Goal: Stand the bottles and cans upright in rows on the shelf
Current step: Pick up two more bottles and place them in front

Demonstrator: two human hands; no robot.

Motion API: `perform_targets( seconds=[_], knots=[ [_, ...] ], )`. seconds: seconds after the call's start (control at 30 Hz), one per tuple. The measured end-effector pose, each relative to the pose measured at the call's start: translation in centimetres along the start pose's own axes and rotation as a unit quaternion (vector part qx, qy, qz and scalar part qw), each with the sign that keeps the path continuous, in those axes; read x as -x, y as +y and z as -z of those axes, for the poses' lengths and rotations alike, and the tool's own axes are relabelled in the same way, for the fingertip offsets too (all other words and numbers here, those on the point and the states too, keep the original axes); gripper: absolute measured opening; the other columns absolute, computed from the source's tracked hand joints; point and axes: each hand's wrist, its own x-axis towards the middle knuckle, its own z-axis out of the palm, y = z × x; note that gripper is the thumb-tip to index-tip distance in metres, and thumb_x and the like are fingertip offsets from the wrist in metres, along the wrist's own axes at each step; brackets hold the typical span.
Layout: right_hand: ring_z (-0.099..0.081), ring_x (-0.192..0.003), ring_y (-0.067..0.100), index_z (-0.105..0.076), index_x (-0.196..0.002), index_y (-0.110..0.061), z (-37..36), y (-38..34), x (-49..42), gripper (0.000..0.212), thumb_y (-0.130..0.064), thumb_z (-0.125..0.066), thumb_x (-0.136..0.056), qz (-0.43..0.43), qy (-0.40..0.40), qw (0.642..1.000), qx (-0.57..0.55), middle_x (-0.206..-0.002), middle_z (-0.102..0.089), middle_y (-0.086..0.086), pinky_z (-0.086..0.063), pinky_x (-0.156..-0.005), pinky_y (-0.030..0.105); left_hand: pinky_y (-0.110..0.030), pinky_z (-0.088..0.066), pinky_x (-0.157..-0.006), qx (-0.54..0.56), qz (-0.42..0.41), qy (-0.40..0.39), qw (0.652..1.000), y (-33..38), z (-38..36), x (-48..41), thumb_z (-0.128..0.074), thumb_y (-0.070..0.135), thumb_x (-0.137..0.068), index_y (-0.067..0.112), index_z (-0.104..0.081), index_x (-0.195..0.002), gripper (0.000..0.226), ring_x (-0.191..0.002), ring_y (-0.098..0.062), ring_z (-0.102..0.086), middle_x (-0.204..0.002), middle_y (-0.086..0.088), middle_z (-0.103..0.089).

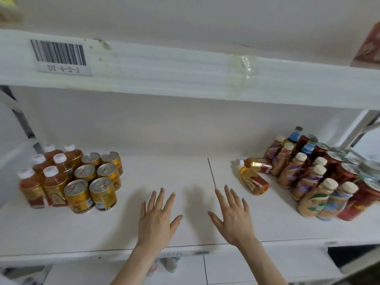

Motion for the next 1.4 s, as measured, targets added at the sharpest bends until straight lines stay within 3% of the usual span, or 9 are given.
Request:
perform_targets(
  seconds=[0.23,0.4,0.5,0.6,0.7,0.87,1.1,1.27,1.4],
  knots=[
    [-0.035,-0.138,0.03,-0.024,-0.148,-0.025,-0.4,7.8,0.8,0.075,-0.066,-0.02,-0.085,-0.042,0.01,0.999,-0.025,-0.156,-0.028,0.01,-0.034,-0.109,0.05,-0.055,-0.045,-0.098,0.015,-0.062,-0.016,0.998,5.9,-1.8,-2.6,-0.046,0.058,-0.083,0.029,-0.043,-0.136,0.06,-0.129,-0.038,-0.047,-0.143,-0.015,-0.047],
    [-0.038,-0.136,0.033,-0.027,-0.147,-0.021,0.7,13.9,-0.5,0.076,-0.065,-0.023,-0.085,-0.068,0.019,0.997,-0.041,-0.154,-0.032,0.011,-0.036,-0.107,0.047,-0.053,-0.049,-0.093,0.034,-0.06,-0.038,0.997,10.7,-3.4,-4.6,-0.036,0.062,-0.081,0.029,-0.048,-0.133,0.063,-0.123,-0.038,-0.053,-0.137,-0.016,-0.053],
    [-0.032,-0.139,0.031,-0.021,-0.15,-0.022,1.3,17.8,-2.3,0.071,-0.06,-0.034,-0.091,-0.065,0.009,0.997,-0.046,-0.158,-0.023,0.008,-0.032,-0.109,0.044,-0.049,-0.049,-0.093,0.068,-0.037,-0.033,0.996,13.7,-4.8,-6.3,-0.033,0.065,-0.079,0.026,-0.051,-0.133,0.068,-0.12,-0.038,-0.055,-0.135,-0.017,-0.055],
    [-0.027,-0.142,0.028,-0.018,-0.15,-0.024,1.4,21.0,-4.6,0.07,-0.055,-0.041,-0.092,-0.04,0.011,0.998,-0.053,-0.159,-0.018,0.004,-0.032,-0.11,0.043,-0.044,-0.039,-0.104,0.103,-0.004,-0.028,0.994,16.7,-6.1,-8.0,-0.026,0.07,-0.079,0.028,-0.04,-0.142,0.076,-0.131,-0.036,-0.044,-0.146,-0.015,-0.043],
    [-0.029,-0.141,0.03,-0.017,-0.15,-0.025,1.5,23.3,-7.4,0.069,-0.051,-0.044,-0.092,-0.011,0.005,0.998,-0.062,-0.159,-0.02,0.005,-0.034,-0.11,0.044,-0.038,-0.033,-0.109,0.132,0.029,-0.038,0.99,19.1,-7.2,-9.9,-0.039,0.063,-0.088,0.032,-0.027,-0.147,0.067,-0.139,-0.03,-0.032,-0.154,-0.009,-0.032],
    [-0.029,-0.141,0.031,-0.019,-0.149,-0.025,1.2,25.0,-12.7,0.07,-0.05,-0.047,-0.091,0.027,0.0,0.998,-0.059,-0.158,-0.02,0.008,-0.037,-0.108,0.044,-0.038,-0.033,-0.108,0.179,0.061,-0.053,0.981,22.1,-8.6,-12.7,-0.04,0.06,-0.09,0.034,-0.021,-0.148,0.067,-0.14,-0.025,-0.028,-0.154,-0.004,-0.031],
    [-0.023,-0.143,0.032,-0.015,-0.15,-0.021,-1.6,25.0,-19.4,0.073,-0.041,-0.053,-0.092,0.062,-0.036,0.997,-0.038,-0.159,-0.016,0.013,-0.029,-0.114,0.043,-0.04,-0.042,-0.1,0.254,0.068,-0.071,0.962,24.6,-10.3,-17.5,-0.043,0.062,-0.088,0.034,-0.026,-0.145,0.066,-0.13,-0.027,-0.042,-0.141,-0.001,-0.051],
    [-0.016,-0.146,0.03,-0.012,-0.151,-0.023,-3.8,25.3,-22.0,0.076,-0.047,-0.053,-0.091,0.056,-0.088,0.993,-0.061,-0.16,-0.011,0.01,-0.025,-0.116,0.044,-0.04,-0.041,-0.101,0.303,0.107,-0.121,0.939,25.7,-12.0,-19.9,-0.039,0.081,-0.068,0.045,-0.026,-0.141,0.083,-0.122,-0.025,-0.052,-0.131,0.002,-0.06],
    [-0.019,-0.144,0.029,-0.02,-0.148,-0.022,-5.8,25.4,-23.2,0.073,-0.048,-0.056,-0.089,0.058,-0.077,0.993,-0.074,-0.155,-0.026,0.007,-0.026,-0.115,0.044,-0.044,-0.032,-0.11,0.402,0.136,-0.135,0.896,26.0,-12.8,-20.7,-0.056,0.073,-0.059,0.047,-0.029,-0.14,0.09,-0.127,-0.019,-0.048,-0.132,0.008,-0.058]
  ],
)
